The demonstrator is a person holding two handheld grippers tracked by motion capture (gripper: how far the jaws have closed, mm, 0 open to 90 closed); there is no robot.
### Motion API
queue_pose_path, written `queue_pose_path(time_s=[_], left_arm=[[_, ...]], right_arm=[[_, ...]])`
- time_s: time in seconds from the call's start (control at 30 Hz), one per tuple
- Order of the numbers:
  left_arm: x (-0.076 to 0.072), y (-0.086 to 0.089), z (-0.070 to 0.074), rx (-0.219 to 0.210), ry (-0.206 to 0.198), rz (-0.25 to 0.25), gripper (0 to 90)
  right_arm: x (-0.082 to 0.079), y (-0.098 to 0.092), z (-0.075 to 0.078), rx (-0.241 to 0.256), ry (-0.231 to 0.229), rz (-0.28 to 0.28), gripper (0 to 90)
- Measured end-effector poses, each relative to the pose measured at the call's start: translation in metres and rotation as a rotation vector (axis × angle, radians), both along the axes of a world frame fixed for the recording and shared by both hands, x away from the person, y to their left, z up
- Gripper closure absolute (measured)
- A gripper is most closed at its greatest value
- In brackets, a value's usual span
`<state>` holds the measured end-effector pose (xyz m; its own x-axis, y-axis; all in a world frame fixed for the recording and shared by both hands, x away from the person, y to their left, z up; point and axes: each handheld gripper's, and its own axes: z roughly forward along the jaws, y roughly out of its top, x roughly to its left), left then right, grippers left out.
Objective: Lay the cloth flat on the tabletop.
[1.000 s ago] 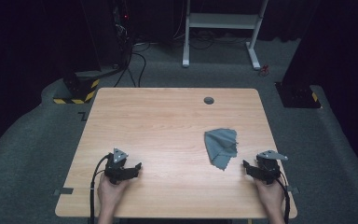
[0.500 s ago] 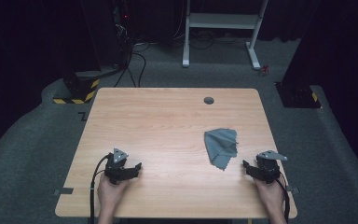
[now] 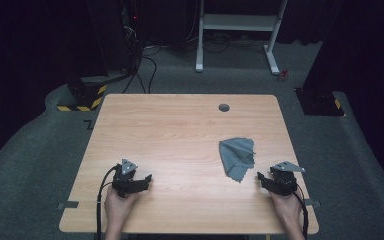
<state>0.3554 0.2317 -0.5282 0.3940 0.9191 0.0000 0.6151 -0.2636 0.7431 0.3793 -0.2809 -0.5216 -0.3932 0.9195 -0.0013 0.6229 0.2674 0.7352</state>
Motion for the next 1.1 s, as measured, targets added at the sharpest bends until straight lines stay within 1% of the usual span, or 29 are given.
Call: queue_pose_path(time_s=[0.1, 0.2, 0.33, 0.43, 0.67, 0.73, 0.8, 0.87, 0.9, 0.97, 1.0, 1.1], left_arm=[[0.000, 0.000, 0.000, 0.000, 0.000, 0.000, 21.4], [0.000, 0.000, 0.000, 0.000, 0.000, 0.000, 21.4], [0.000, 0.000, 0.000, 0.000, 0.000, 0.000, 21.4], [0.000, 0.000, 0.000, 0.000, 0.000, 0.000, 21.4], [0.000, 0.000, 0.000, 0.000, 0.000, 0.000, 21.4], [0.000, 0.000, 0.000, -0.001, -0.001, 0.001, 21.4], [0.000, 0.000, 0.000, 0.000, 0.000, 0.000, 21.4], [0.000, 0.000, 0.000, -0.001, -0.001, 0.001, 21.4], [0.000, 0.000, 0.000, 0.000, 0.000, 0.000, 21.4], [0.000, 0.000, 0.000, 0.000, 0.000, 0.000, 21.4], [0.000, 0.000, 0.000, 0.000, 0.000, 0.000, 21.4], [0.000, 0.000, 0.000, 0.000, 0.000, 0.000, 21.4]], right_arm=[[0.000, 0.005, 0.002, 0.011, -0.012, 0.022, 41.1], [0.001, 0.009, 0.003, 0.018, -0.007, 0.030, 40.9], [0.002, 0.013, 0.004, 0.014, -0.011, 0.048, 40.8], [0.004, 0.018, 0.008, 0.027, -0.022, 0.068, 40.7], [0.007, 0.026, 0.012, 0.034, -0.031, 0.089, 39.9], [0.009, 0.030, 0.012, 0.031, -0.027, 0.099, 39.4], [0.012, 0.034, 0.014, 0.027, -0.033, 0.107, 38.5], [0.014, 0.036, 0.014, 0.026, -0.032, 0.108, 38.2], [0.017, 0.039, 0.015, 0.029, -0.032, 0.109, 37.4], [0.019, 0.040, 0.016, 0.026, -0.035, 0.112, 36.6], [0.024, 0.045, 0.015, 0.021, -0.028, 0.115, 35.4], [0.029, 0.047, 0.016, 0.016, -0.024, 0.116, 34.5]])
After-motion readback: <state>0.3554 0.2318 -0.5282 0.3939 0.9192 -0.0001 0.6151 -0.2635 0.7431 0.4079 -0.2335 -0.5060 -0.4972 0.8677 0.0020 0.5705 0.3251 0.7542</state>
